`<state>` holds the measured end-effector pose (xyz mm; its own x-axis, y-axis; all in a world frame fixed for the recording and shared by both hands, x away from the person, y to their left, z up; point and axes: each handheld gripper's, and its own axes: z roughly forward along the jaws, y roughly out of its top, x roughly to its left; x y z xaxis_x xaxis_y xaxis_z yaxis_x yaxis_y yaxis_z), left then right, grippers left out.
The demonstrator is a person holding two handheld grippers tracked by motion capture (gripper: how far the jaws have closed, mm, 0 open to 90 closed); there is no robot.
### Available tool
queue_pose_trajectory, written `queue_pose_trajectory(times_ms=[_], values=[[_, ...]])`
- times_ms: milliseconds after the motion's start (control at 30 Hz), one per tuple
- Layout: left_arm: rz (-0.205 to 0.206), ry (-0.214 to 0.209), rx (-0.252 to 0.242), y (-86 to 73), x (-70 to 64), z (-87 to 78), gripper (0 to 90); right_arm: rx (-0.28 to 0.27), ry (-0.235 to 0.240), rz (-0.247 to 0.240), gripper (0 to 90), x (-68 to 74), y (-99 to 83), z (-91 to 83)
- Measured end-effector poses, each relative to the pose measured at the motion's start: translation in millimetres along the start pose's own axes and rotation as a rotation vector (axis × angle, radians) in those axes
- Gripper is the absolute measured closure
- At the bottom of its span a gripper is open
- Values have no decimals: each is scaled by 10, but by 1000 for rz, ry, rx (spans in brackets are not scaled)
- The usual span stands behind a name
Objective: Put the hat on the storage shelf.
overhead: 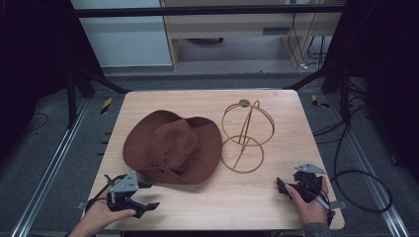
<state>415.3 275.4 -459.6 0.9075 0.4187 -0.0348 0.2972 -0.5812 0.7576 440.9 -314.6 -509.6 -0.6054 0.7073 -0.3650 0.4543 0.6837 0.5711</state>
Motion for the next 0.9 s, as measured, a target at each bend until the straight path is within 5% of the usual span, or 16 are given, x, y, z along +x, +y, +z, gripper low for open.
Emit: queue_pose_trajectory(times_ms=[233, 500, 900], values=[[-34, 33, -24, 337, 96, -45, 198, 0, 0, 0, 5, 0, 0, 0], [-30, 159, 33, 907, 401, -49, 145, 0, 0, 1, 5, 1, 0, 0], [-54, 216, 71, 1387, 751, -10, 97, 0, 0, 3, 5, 3, 0, 0]])
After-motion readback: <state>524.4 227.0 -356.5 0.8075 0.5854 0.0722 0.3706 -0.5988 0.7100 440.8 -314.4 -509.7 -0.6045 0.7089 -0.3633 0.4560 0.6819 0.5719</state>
